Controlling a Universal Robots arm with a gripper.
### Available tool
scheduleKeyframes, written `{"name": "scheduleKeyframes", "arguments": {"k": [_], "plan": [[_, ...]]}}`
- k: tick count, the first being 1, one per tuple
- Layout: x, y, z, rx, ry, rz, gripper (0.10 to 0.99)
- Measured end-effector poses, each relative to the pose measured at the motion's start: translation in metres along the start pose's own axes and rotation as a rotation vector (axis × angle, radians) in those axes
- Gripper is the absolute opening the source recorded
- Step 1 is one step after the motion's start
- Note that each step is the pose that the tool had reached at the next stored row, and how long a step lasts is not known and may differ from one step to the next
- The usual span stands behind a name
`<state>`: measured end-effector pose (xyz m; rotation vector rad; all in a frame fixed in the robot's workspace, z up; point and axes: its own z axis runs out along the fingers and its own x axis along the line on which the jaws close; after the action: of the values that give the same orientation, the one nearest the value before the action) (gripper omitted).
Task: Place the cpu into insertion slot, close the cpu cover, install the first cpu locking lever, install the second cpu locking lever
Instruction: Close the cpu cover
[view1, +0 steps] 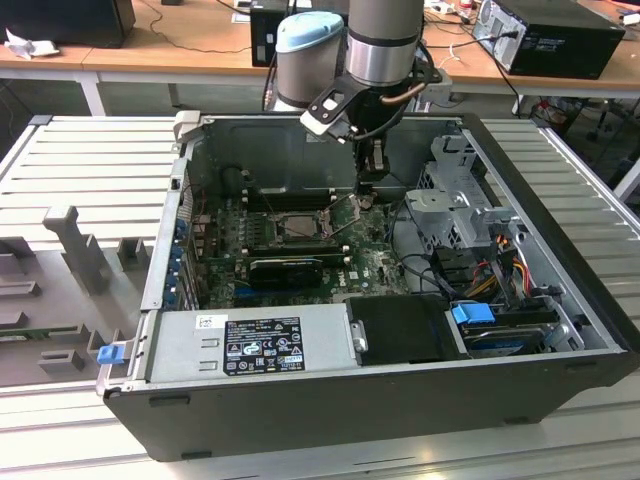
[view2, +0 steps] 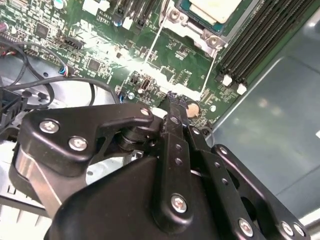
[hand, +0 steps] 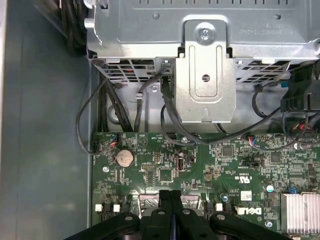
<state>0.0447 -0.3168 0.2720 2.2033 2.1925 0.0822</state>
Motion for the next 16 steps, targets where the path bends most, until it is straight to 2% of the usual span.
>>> {"name": "scheduleKeyframes", "arguments": {"k": [1,4,7,10,11,13,16], "plan": [[-0.0001,0.0024,0.0043,0.000,0.0000,0.000,0.106],[-0.0001,0.0115,0.0103,0.002,0.0000,0.000,0.106],[-0.0002,0.0171,0.0164,0.003,-0.0011,0.000,0.106],[-0.0002,0.0208,0.0243,0.013,-0.0012,-0.001,0.106],[-0.0002,0.0208,0.0252,0.018,-0.0012,-0.001,0.106],[-0.0003,0.0207,0.0263,0.055,-0.0019,-0.001,0.106],[-0.0003,0.0204,0.0264,0.075,-0.0019,-0.001,0.106]]}}
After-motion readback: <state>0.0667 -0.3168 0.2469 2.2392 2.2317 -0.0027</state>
